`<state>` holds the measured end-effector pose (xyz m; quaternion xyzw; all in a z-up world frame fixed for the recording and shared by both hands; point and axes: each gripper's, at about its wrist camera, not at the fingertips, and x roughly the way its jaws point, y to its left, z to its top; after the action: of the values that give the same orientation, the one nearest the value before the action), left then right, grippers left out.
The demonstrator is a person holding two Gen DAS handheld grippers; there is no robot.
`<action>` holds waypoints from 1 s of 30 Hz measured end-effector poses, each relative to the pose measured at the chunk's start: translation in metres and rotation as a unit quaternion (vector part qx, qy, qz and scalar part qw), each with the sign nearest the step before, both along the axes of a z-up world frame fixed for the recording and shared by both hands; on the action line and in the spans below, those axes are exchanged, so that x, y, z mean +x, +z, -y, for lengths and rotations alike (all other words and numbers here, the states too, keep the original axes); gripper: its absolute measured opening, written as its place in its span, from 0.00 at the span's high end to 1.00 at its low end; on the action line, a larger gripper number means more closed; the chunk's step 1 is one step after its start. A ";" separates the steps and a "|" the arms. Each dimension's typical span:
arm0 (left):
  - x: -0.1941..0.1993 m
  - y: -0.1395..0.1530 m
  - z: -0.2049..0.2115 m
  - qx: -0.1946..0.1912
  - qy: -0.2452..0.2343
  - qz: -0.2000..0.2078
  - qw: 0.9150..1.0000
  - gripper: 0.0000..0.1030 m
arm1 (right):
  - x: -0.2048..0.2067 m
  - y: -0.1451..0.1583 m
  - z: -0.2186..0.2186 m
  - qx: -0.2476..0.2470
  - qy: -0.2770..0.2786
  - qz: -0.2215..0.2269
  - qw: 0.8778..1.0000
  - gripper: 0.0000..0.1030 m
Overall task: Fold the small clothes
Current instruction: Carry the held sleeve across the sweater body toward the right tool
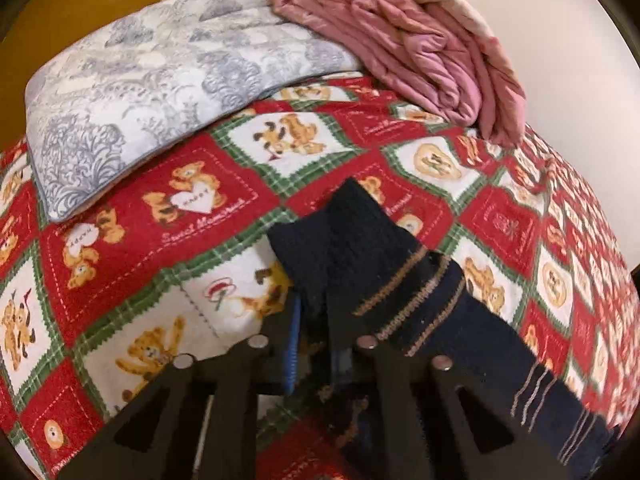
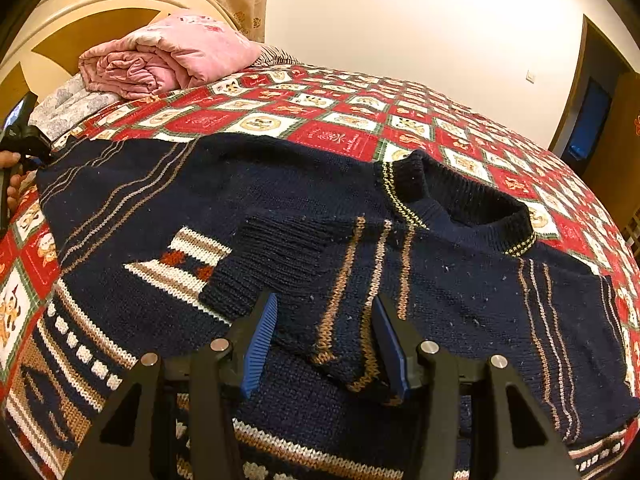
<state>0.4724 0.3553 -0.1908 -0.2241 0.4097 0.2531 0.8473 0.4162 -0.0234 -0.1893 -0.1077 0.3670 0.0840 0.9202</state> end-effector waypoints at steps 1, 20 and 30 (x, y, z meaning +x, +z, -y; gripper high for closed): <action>0.000 0.001 0.003 0.008 -0.003 -0.001 1.000 0.93 | 0.000 0.000 0.000 0.001 0.000 0.000 1.000 0.51; -0.052 0.111 0.119 0.003 -0.133 0.122 0.984 0.94 | -0.012 0.028 0.052 0.125 -0.043 0.008 0.991 0.34; -0.077 0.154 0.225 -0.040 -0.216 0.163 0.962 0.94 | -0.078 0.047 0.099 0.144 -0.039 0.019 0.989 0.34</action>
<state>0.3949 0.1301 -0.0364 -0.2024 0.3144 0.0077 0.9274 0.3382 -0.1224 -0.1422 0.0384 0.3379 0.0979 0.9353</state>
